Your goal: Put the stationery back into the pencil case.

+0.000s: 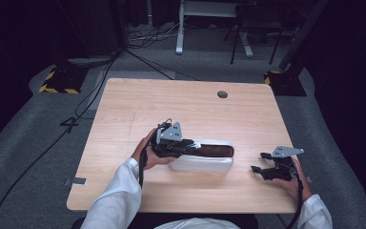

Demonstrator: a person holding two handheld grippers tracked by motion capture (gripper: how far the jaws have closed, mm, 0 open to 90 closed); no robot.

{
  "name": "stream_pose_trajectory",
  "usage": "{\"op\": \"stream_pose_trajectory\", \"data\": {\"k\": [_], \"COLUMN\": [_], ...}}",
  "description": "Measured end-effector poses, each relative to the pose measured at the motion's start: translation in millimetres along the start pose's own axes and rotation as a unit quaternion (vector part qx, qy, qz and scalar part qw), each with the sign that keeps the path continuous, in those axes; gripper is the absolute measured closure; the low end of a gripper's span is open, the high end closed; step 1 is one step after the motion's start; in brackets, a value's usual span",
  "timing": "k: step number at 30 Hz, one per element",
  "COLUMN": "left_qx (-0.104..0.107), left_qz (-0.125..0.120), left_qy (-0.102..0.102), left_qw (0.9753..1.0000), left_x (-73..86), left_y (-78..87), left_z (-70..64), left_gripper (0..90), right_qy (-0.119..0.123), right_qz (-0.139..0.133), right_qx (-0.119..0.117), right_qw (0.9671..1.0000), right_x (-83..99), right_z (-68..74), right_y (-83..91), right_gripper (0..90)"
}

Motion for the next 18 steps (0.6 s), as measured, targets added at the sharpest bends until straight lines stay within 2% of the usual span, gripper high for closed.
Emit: {"op": "stream_pose_trajectory", "data": {"k": [3,8,12,18], "left_qx": [0.001,-0.001,-0.002,-0.007], "left_qz": [0.008,0.004,0.009,0.011], "left_qy": [-0.001,0.005,0.000,0.003], "left_qw": [1.0000,1.0000,1.0000,0.9999], "left_x": [0.3,-0.1,0.0,0.8], "left_y": [-3.5,-4.4,-5.6,-6.0], "left_z": [-0.2,1.5,1.7,2.9], "left_gripper": [72.4,67.0,68.0,68.1], "right_qy": [0.000,0.000,0.000,0.000], "right_qz": [0.000,0.000,0.001,0.000], "right_qx": [0.000,0.000,0.001,0.000], "right_qw": [1.0000,1.0000,1.0000,1.0000], "right_x": [0.0,0.0,0.2,0.2], "right_z": [0.0,0.0,-0.2,-0.1], "right_y": [0.0,0.0,0.3,0.2], "right_gripper": [24.6,24.6,24.6,24.6]}}
Point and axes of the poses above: each handheld gripper's, and its own axes: y roughly backward along the jaws, x roughly out of its underside, z roughly to its left, the point moved 7 cm from there along -y, roughly forward along the jaws, and after that the axes turned 2 degrees about x, right-handed, at the moved point
